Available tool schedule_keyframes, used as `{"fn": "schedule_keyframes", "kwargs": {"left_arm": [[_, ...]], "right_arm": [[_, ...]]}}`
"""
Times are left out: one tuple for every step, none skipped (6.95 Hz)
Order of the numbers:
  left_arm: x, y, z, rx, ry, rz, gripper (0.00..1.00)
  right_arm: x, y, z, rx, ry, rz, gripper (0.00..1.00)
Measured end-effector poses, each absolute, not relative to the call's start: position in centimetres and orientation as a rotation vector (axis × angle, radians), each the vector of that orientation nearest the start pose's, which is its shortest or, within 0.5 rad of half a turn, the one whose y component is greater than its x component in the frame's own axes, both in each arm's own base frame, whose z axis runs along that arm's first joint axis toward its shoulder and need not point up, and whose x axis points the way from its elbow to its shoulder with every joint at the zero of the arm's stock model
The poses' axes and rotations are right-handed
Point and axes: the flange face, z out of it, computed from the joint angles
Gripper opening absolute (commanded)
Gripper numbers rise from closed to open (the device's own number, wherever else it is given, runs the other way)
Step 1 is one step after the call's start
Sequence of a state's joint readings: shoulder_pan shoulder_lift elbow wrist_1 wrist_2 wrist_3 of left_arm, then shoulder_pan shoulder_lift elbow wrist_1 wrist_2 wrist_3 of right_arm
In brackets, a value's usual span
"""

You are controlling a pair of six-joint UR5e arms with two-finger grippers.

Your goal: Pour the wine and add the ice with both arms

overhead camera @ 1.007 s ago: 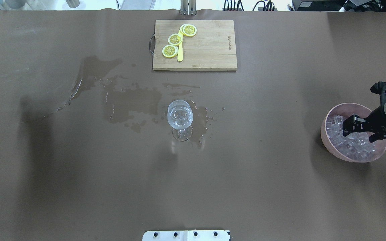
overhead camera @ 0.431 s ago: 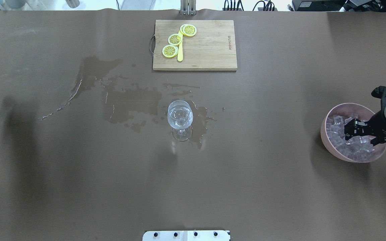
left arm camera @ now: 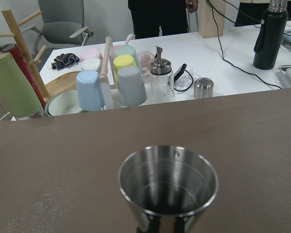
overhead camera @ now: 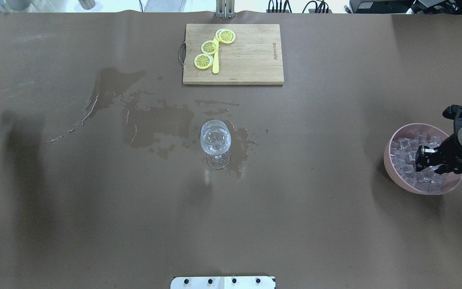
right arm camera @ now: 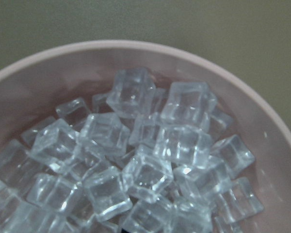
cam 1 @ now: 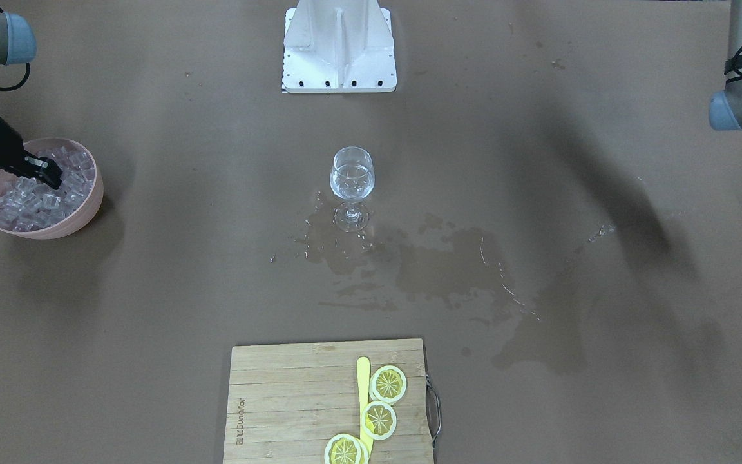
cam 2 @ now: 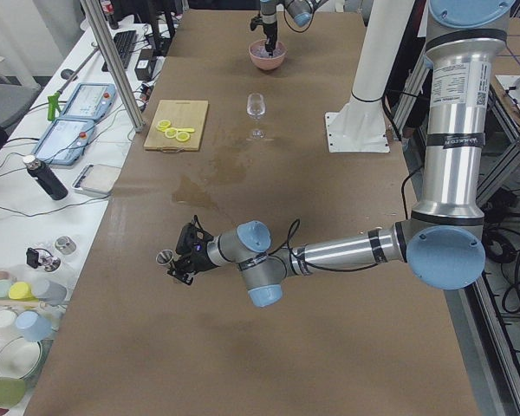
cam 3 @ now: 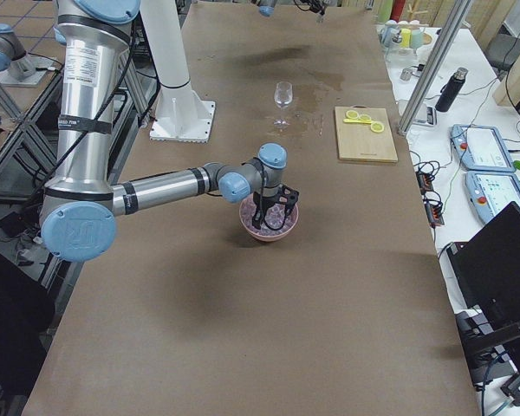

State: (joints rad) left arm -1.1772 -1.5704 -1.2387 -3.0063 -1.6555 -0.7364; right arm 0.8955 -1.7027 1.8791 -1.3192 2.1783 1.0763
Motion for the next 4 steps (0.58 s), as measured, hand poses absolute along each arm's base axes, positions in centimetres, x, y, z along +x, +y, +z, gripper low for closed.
{"fn": "schedule_keyframes", "kwargs": {"left_arm": [[8.6, -51.1, 67.6, 0.882, 0.656, -0.248, 0.0], [9.5, -50.9, 68.0, 0.87, 0.657, -0.233, 0.0], [10.4, -50.6, 68.5, 0.858, 0.658, -0.22, 0.0], [10.9, -50.4, 69.0, 0.846, 0.657, -0.211, 0.0]], "right_arm": [[-22.6, -40.4, 54.6, -0.193, -0.706, 0.252, 0.35], [-22.7, -40.5, 54.5, -0.192, -0.708, 0.251, 0.32], [-22.7, -40.5, 54.3, -0.19, -0.711, 0.251, 0.26], [-22.8, -40.7, 54.0, -0.184, -0.715, 0.249, 0.27]]}}
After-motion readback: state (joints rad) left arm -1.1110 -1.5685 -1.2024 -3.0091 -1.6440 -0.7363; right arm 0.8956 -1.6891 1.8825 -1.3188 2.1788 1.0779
